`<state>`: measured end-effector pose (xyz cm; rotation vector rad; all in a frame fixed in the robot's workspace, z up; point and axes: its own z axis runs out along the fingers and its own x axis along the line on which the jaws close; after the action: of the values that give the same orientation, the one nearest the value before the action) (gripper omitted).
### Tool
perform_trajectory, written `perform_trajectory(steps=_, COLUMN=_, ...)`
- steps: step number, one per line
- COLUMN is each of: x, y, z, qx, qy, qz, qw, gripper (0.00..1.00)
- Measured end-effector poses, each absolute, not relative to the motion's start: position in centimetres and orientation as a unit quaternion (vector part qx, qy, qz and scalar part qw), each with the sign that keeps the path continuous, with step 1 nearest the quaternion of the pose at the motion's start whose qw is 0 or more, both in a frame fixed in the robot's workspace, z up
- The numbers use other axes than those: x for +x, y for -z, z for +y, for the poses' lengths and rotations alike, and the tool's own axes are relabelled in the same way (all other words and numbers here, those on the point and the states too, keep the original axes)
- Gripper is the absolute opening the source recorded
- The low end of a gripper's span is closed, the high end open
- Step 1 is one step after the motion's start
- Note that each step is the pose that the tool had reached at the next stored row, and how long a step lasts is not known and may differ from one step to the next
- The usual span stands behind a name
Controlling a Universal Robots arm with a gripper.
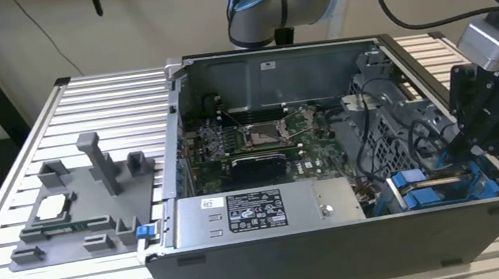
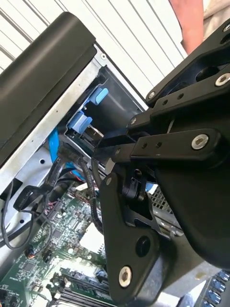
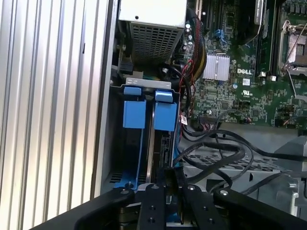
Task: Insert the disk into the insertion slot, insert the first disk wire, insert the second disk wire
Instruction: 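Insert the first disk wire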
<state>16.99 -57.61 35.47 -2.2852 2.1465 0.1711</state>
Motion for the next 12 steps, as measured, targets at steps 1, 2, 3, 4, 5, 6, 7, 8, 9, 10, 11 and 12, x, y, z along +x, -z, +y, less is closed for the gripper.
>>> perform_trajectory(steps=1, x=17.00, y=-35.42, z=-57.62, qx=-0.728, qy=-0.054, qz=0.684, qw=0.001, gripper=0.00)
perform_trajectory(steps=2, x=17.00, y=-35.37, z=-57.65, qx=-0.728, qy=-0.054, qz=0.684, qw=0.001, gripper=0.00)
perform_trajectory(steps=3, x=17.02, y=-35.31, z=-57.68, qx=-0.728, qy=-0.054, qz=0.684, qw=0.001, gripper=0.00)
perform_trajectory(steps=4, x=17.06, y=-35.26, z=-57.69, qx=-0.728, qy=-0.054, qz=0.684, qw=0.002, gripper=0.00)
perform_trajectory(steps=5, x=17.10, y=-35.21, z=-57.70, qx=-0.728, qy=-0.054, qz=0.684, qw=0.002, gripper=0.00)
perform_trajectory(steps=6, x=17.15, y=-35.16, z=-57.71, qx=-0.728, qy=-0.054, qz=0.684, qw=0.002, gripper=0.00)
perform_trajectory(steps=7, x=17.20, y=-35.11, z=-57.71, qx=-0.728, qy=-0.054, qz=0.684, qw=0.002, gripper=0.00)
perform_trajectory(steps=8, x=17.24, y=-35.07, z=-57.71, qx=-0.728, qy=-0.054, qz=0.684, qw=0.002, gripper=0.00)
perform_trajectory(steps=9, x=17.25, y=-35.04, z=-57.71, qx=-0.728, qy=-0.054, qz=0.684, qw=0.002, gripper=0.00)
perform_trajectory(steps=10, x=17.25, y=-35.02, z=-57.71, qx=-0.728, qy=-0.054, qz=0.684, qw=0.002, gripper=0.00)
perform_trajectory(steps=11, x=17.26, y=-34.99, z=-57.71, qx=-0.728, qy=-0.054, qz=0.684, qw=0.002, gripper=0.00)
perform_trajectory(steps=12, x=17.27, y=-34.96, z=-57.71, qx=-0.728, qy=-0.054, qz=0.684, qw=0.002, gripper=0.00)
